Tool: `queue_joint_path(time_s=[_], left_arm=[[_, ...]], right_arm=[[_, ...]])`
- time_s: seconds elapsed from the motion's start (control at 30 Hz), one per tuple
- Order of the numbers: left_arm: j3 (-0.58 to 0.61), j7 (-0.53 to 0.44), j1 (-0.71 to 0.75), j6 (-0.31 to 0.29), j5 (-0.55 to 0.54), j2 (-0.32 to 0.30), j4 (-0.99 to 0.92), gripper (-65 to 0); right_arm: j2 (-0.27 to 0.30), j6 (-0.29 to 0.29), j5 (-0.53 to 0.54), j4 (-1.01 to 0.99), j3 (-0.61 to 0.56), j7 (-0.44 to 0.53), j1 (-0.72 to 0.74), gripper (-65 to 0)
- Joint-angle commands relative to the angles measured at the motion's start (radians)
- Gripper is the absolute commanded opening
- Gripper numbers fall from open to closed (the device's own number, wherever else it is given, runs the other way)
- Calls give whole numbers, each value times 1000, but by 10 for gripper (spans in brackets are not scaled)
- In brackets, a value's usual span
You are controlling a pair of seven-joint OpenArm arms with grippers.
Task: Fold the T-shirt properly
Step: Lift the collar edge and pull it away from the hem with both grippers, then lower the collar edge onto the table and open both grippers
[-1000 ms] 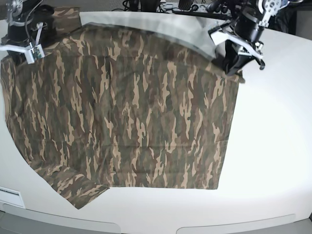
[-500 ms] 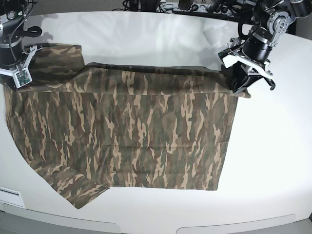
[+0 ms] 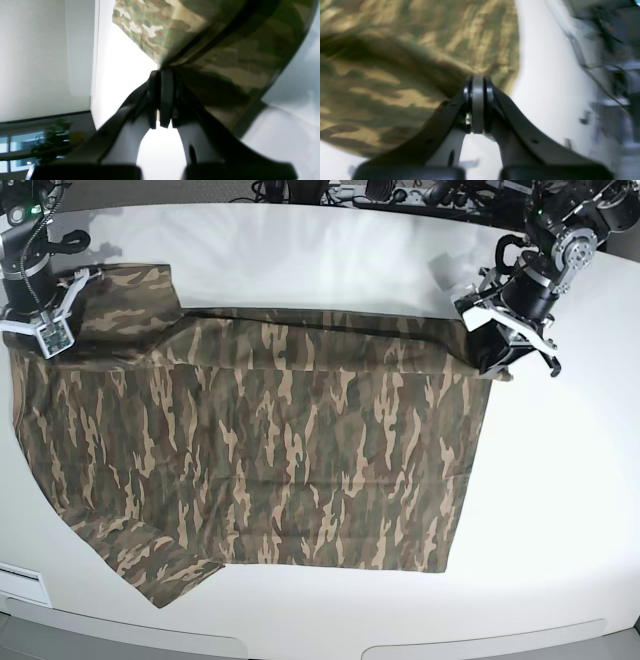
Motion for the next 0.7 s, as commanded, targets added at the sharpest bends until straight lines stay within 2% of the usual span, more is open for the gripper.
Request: queue_joint_path(time_s=[0.0,0.1,0.17,0.23,0.33,0.37,0.43,0.47,0.5,0.57,0.67], left_arm=[[-8,-11,-22,6,-4,-11,6,-650],[-8,-12,-56,3,-47,-8,-10,-650],[-8,-23,-67,3,-65,-5,-22,-650],[-8,-39,-66,3,-77,-5,-29,-650],[-8,-56,-70,4,-137,-2,-34,-650],[-8,-58,-70,4,-157,-2,-33,-645],[-8,-47,-69,3,-197,-3,-33,-514],[-8,-31,-69,3,-211,-3,-33,-447],[-8,-19,-69,4,-214,-3,-33,-393],[-8,-14,-70,14,-198,-3,-33,-346],[-8,-14,-70,39,-142,-3,-33,-347]], right_arm=[[14,-17,-12,-18,8,17,24,-650],[15,-48,-13,-109,7,6,92,-650],[15,-48,-12,-155,7,7,128,-650],[15,-19,24,-178,7,7,156,-650],[15,21,136,-183,7,7,203,-650],[15,31,163,-183,7,2,217,-570],[15,32,171,-183,7,-40,235,-366],[16,31,170,-183,7,-59,238,-289],[15,29,166,-183,7,-70,240,-245],[16,23,164,-182,7,-85,238,-232],[15,52,204,-164,7,-102,238,-232]])
